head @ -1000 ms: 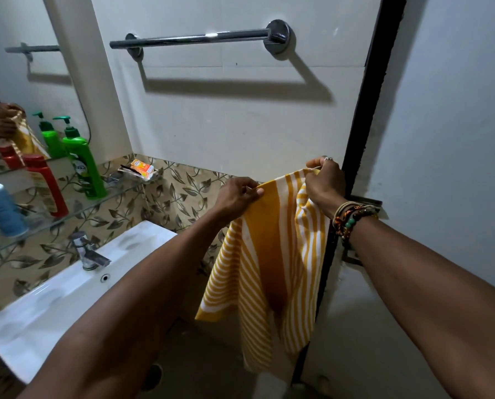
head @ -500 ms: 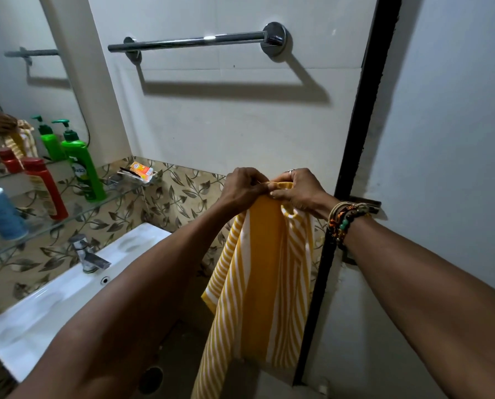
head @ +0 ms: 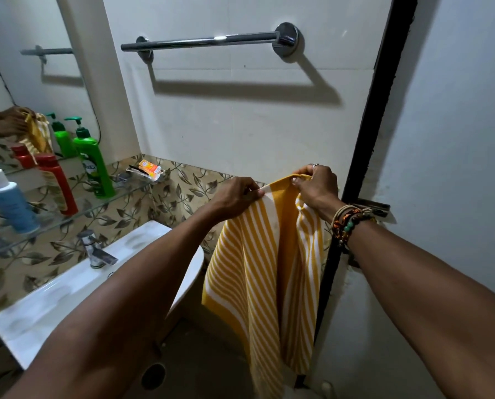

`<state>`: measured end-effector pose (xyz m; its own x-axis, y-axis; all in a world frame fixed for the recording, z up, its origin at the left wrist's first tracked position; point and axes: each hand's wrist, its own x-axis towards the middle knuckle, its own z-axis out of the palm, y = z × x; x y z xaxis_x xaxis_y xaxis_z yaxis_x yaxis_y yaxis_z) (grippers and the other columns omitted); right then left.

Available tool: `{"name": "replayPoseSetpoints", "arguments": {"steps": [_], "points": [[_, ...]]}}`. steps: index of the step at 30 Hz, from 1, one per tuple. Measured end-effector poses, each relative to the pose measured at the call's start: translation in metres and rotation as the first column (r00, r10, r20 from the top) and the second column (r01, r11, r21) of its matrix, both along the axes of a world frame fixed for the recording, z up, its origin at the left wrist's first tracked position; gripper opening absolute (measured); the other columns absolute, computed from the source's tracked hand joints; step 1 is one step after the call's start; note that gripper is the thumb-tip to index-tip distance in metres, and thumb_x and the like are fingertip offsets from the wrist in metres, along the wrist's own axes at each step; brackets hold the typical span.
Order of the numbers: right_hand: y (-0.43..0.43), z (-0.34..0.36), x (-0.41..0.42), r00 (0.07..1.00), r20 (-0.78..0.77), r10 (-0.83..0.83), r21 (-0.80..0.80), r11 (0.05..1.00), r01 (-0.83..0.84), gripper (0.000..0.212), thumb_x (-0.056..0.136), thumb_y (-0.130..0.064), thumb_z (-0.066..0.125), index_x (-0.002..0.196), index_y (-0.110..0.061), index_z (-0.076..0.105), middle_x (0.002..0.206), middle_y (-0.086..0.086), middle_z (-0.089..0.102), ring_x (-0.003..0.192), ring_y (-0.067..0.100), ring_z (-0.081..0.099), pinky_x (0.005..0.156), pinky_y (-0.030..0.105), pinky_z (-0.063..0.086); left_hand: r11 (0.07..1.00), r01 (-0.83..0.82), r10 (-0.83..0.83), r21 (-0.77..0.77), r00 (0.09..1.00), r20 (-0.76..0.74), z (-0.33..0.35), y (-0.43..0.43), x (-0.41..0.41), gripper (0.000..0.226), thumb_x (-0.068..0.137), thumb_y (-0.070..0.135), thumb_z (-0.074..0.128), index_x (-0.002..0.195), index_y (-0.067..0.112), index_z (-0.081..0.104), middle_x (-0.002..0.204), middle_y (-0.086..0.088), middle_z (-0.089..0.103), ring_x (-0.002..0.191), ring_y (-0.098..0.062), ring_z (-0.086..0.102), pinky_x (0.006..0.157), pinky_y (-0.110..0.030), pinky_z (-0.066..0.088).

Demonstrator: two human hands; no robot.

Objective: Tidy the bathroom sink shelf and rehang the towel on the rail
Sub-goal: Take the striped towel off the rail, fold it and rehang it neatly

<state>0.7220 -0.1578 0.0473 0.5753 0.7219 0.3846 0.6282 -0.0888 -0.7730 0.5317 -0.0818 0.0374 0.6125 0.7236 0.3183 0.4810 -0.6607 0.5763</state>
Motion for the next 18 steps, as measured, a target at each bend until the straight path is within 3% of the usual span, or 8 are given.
{"name": "replayPoseSetpoints", "arguments": {"steps": [3, 5, 7, 11, 15, 18], "points": [[-0.004, -0.002, 0.002, 0.999, 0.049, 0.01, -0.048, 0.999, -0.007, 0.025, 0.08, -0.014, 0.078, 0.103, -0.024, 0.074, 0.109, -0.001, 0.073, 0.095, 0.015, 0.065, 0.081, 0.025, 0.052, 0.993, -0.047, 0.047, 0.109, 0.999, 0.004, 0.002, -0.001, 0.008, 0.025, 0.096, 0.039, 0.055, 0.103, 0.018, 0.068, 0.096, -0.004, 0.067, 0.078, -0.015, 0.059, 0.055, -0.024, 0.039], [-0.007, 0.002, 0.003, 0.988, 0.061, 0.139, -0.066, 0.989, -0.135, 0.052, 0.069, -0.01, 0.087, 0.117, -0.022, 0.071, 0.124, 0.002, 0.069, 0.108, 0.016, 0.063, 0.09, 0.025, 0.052, 0.989, -0.044, 0.041, 0.144, 0.999, 0.02, 0.004, -0.003, 0.013, 0.024, 0.096, 0.036, 0.055, 0.104, 0.018, 0.069, 0.099, -0.007, 0.068, 0.077, -0.014, 0.057, 0.052, -0.021, 0.033], [-0.01, 0.009, 0.001, 0.958, 0.029, 0.287, -0.091, 0.955, -0.283, 0.065, 0.062, -0.009, 0.091, 0.122, -0.022, 0.069, 0.13, 0.002, 0.066, 0.122, 0.016, 0.058, 0.096, 0.024, 0.048, 0.985, -0.021, 0.02, 0.173, 1.0, 0.006, 0.008, -0.006, 0.019, 0.022, 0.096, 0.034, 0.056, 0.102, 0.018, 0.069, 0.099, -0.011, 0.069, 0.081, -0.021, 0.06, 0.054, -0.023, 0.037], [-0.008, 0.009, -0.008, 0.922, 0.004, 0.388, -0.136, 0.913, -0.384, 0.045, 0.072, -0.009, 0.085, 0.115, -0.019, 0.074, 0.118, -0.003, 0.07, 0.116, 0.012, 0.06, 0.09, 0.02, 0.047, 0.975, 0.004, -0.003, 0.224, 1.0, -0.004, 0.014, -0.011, 0.031, 0.016, 0.094, 0.03, 0.058, 0.099, 0.022, 0.071, 0.095, -0.009, 0.07, 0.074, -0.021, 0.058, 0.056, -0.029, 0.038], [-0.005, 0.002, -0.007, 0.951, -0.05, 0.304, -0.069, 0.949, -0.307, 0.015, 0.082, -0.021, 0.081, 0.096, -0.019, 0.077, 0.093, -0.003, 0.074, 0.09, 0.012, 0.069, 0.075, 0.025, 0.057, 0.979, 0.015, -0.026, 0.202, 0.998, 0.055, 0.014, -0.012, 0.028, 0.022, 0.093, 0.039, 0.059, 0.1, 0.021, 0.067, 0.088, -0.005, 0.067, 0.077, -0.016, 0.055, 0.056, -0.027, 0.036], [-0.002, 0.0, -0.006, 0.982, -0.038, 0.186, -0.013, 0.982, -0.186, 0.011, 0.079, -0.023, 0.082, 0.078, -0.025, 0.071, 0.077, -0.009, 0.069, 0.077, 0.009, 0.065, 0.064, 0.023, 0.053, 0.987, 0.026, -0.034, 0.159, 0.998, 0.052, 0.01, -0.011, 0.02, 0.027, 0.092, 0.044, 0.059, 0.103, 0.019, 0.063, 0.087, -0.001, 0.063, 0.079, -0.019, 0.056, 0.058, -0.029, 0.036]]}}
